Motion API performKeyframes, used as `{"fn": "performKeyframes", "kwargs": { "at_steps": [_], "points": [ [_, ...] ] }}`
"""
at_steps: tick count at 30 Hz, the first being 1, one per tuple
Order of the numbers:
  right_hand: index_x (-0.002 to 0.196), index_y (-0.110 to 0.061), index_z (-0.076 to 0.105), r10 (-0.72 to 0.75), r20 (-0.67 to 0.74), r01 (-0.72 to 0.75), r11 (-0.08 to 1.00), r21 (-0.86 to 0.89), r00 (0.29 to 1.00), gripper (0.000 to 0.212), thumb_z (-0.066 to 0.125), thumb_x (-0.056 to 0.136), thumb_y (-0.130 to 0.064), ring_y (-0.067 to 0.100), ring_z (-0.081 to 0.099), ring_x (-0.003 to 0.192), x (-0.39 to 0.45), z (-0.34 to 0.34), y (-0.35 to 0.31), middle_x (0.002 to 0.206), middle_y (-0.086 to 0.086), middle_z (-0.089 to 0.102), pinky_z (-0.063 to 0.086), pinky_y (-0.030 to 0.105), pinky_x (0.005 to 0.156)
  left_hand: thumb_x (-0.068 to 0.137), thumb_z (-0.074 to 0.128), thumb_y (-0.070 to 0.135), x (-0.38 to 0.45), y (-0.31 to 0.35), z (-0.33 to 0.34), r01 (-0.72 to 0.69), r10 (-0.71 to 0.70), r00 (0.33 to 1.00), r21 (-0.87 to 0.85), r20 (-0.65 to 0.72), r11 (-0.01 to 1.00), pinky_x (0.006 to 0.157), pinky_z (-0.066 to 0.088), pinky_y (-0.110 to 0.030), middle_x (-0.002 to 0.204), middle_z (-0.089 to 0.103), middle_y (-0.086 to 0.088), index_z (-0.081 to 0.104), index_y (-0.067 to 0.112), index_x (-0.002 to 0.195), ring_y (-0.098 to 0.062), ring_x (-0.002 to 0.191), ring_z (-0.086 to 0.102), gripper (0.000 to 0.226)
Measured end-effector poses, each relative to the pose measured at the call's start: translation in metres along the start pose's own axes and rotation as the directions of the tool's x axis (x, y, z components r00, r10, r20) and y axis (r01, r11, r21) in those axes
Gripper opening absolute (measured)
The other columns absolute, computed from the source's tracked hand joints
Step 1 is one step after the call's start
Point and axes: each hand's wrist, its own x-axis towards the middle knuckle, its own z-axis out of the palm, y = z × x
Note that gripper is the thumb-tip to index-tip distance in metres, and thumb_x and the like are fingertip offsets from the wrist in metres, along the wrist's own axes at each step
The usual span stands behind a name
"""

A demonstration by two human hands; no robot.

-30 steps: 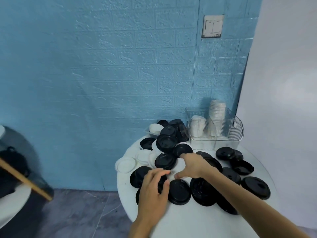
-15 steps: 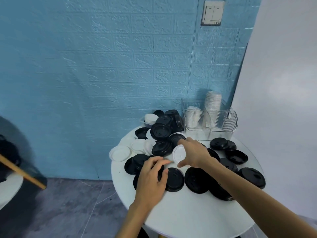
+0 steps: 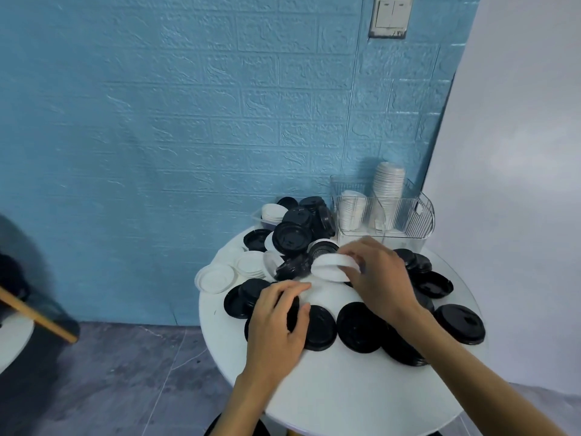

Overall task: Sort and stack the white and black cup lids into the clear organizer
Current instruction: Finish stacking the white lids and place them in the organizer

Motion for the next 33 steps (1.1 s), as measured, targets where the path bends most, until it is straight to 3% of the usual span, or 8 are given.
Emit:
{"fn": "performKeyframes", "kwargs": {
  "at_steps": [4,11,14,19,23,27,30,33],
  "points": [
    [0.091,-0.026,0.074,-0.072,-0.137,0.081,0.995,0.062,0.988,0.044,0.081,0.065,0.008,0.007,0.065,0.069,-0.078,-0.003,-0.009,0.096,-0.019,0.068,0.057,0.032,0.061,0.101,0.054,0.039,-0.015,0.018,-0.016,-0.011,0.006,0.998,-0.083,-0.063,0.996,0.105,0.037,-0.016,0.13,0.058,0.021,0.062,0.03,0.132,-0.008,0.124,0.055,0.033],
    [0.079,-0.026,0.076,-0.124,-0.097,0.133,0.987,0.093,0.988,0.057,0.085,0.042,0.016,0.002,0.071,0.081,-0.146,0.044,-0.002,0.094,-0.019,0.072,0.054,0.021,0.053,0.088,0.061,0.068,-0.066,0.028,-0.021,0.008,0.009,0.966,-0.065,0.258,0.998,0.101,0.045,-0.021,0.14,0.052,0.031,0.057,0.05,0.136,0.0,0.131,0.051,0.051],
    [0.086,-0.027,0.077,-0.14,-0.017,0.141,0.978,0.153,0.99,0.052,0.089,0.048,0.005,0.0,0.071,0.087,-0.148,0.043,-0.002,0.1,-0.02,0.071,0.056,0.02,0.058,0.083,0.06,0.074,-0.072,0.023,-0.022,0.06,-0.041,0.943,-0.047,0.33,0.997,0.105,0.042,-0.018,0.145,0.041,0.041,0.056,0.06,0.127,0.008,0.135,0.044,0.046],
    [0.111,-0.038,0.075,-0.186,0.224,0.136,0.966,0.22,0.957,0.037,0.077,0.076,-0.026,-0.011,0.056,0.122,-0.155,0.032,-0.001,0.127,-0.032,0.061,0.059,0.023,0.084,0.075,0.063,0.076,-0.073,0.015,-0.028,0.096,-0.084,0.917,-0.013,0.391,0.995,0.105,0.03,-0.004,0.151,0.033,0.047,0.054,0.067,0.119,0.015,0.143,0.027,0.046],
    [0.107,-0.039,0.077,-0.187,0.247,0.128,0.963,0.239,0.951,0.035,0.068,0.075,-0.027,-0.006,0.062,0.117,-0.155,0.03,-0.001,0.125,-0.035,0.062,0.058,0.025,0.088,0.07,0.061,0.079,-0.07,0.016,-0.027,0.107,-0.106,0.903,0.02,0.416,0.994,0.1,0.033,-0.003,0.144,0.04,0.042,0.055,0.063,0.112,0.018,0.139,0.028,0.046],
    [0.109,-0.048,0.073,-0.122,0.433,-0.035,0.941,0.337,0.893,0.037,0.061,0.078,-0.032,-0.013,0.055,0.12,-0.129,0.015,0.004,0.117,-0.039,0.063,0.043,0.014,0.102,0.066,0.065,0.077,-0.07,0.016,-0.025,0.051,-0.06,0.918,0.033,0.391,0.998,0.093,0.033,0.001,0.135,0.05,0.038,0.064,0.055,0.11,0.019,0.129,0.035,0.05],
    [0.107,-0.042,0.072,-0.05,0.237,-0.049,0.919,0.392,0.97,0.025,0.067,0.085,-0.03,0.0,0.068,0.098,-0.079,0.007,0.012,0.104,-0.028,0.071,0.05,0.016,0.086,0.063,0.071,0.069,-0.07,0.014,-0.02,-0.068,0.043,0.951,0.071,0.308,0.995,0.077,0.049,-0.008,0.117,0.064,0.026,0.074,0.042,0.101,0.011,0.109,0.052,0.047],
    [0.113,-0.036,0.071,0.101,0.106,-0.135,0.905,0.403,0.989,0.023,0.071,0.09,-0.032,0.004,0.067,0.102,-0.006,0.018,0.027,0.108,-0.022,0.07,0.054,0.028,0.092,0.064,0.071,0.072,-0.069,0.017,-0.016,-0.119,0.087,0.952,0.094,0.292,0.988,0.074,0.051,-0.011,0.113,0.059,0.026,0.074,0.041,0.105,0.007,0.101,0.054,0.051]
  ]
}}
